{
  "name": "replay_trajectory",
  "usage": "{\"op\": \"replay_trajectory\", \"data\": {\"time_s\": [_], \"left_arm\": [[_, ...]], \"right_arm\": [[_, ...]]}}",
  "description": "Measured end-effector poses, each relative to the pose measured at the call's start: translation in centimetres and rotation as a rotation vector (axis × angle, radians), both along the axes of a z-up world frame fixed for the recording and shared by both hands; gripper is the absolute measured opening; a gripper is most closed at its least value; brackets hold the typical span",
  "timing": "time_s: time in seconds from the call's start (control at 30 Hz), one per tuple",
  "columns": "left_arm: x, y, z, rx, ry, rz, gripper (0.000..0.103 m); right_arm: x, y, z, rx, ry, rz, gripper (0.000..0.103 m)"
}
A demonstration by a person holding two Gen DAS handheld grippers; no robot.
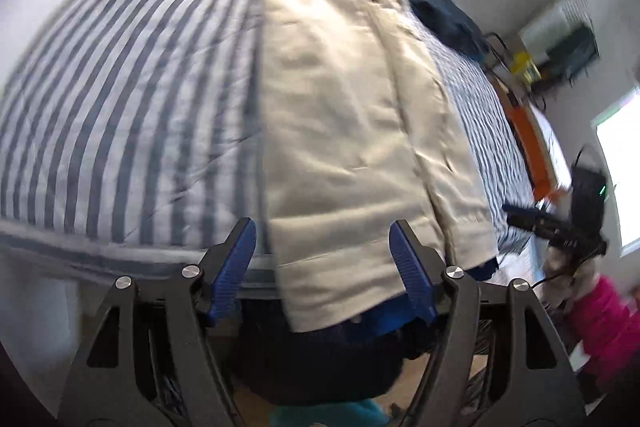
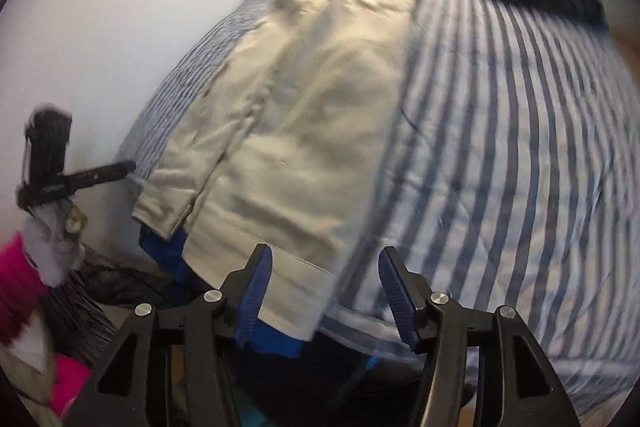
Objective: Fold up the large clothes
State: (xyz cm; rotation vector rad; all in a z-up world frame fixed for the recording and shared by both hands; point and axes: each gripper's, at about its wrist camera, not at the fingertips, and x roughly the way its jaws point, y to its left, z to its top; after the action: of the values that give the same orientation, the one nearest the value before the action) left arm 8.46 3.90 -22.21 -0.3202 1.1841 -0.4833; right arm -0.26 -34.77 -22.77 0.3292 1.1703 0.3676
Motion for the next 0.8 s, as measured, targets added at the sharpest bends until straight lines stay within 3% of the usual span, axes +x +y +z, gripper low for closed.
{"op": "replay_trajectory", "data": {"time_s": [0.13,0.23,0.4,0.53,0.57,0.63,0.7,0.8], "left_arm": [[1.3,1.0,-2.5,-0.099,0.089,0.035,0.071],[1.6,0.9,-3.8,-0.147,0.133,0.045,0.070],[1.8,-0.5,-4.7,-0.140,0.145,0.001,0.070],[2.0,-1.7,-5.0,-0.135,0.139,-0.022,0.052],[1.9,-1.7,-5.0,-0.142,0.140,-0.017,0.041],[1.9,-1.3,-4.6,-0.223,0.155,-0.008,0.033],[1.8,-1.2,-4.1,-0.231,0.138,-0.011,0.033],[1.6,-1.8,-4.7,-0.177,0.133,-0.011,0.033]], "right_arm": [[0.2,-1.7,-2.3,0.170,0.075,-0.037,0.059],[0.0,-1.0,-2.7,0.176,0.084,-0.013,0.056],[0.5,0.1,-3.6,0.231,0.104,0.005,0.053],[0.9,0.9,-4.3,0.282,0.110,0.009,0.049],[0.8,1.0,-4.3,0.291,0.109,0.006,0.047],[0.8,0.7,-4.1,0.352,0.111,-0.013,0.040],[0.7,-0.5,-3.9,0.432,0.108,-0.036,0.038],[0.7,-0.2,-4.2,0.401,0.121,-0.025,0.040]]}}
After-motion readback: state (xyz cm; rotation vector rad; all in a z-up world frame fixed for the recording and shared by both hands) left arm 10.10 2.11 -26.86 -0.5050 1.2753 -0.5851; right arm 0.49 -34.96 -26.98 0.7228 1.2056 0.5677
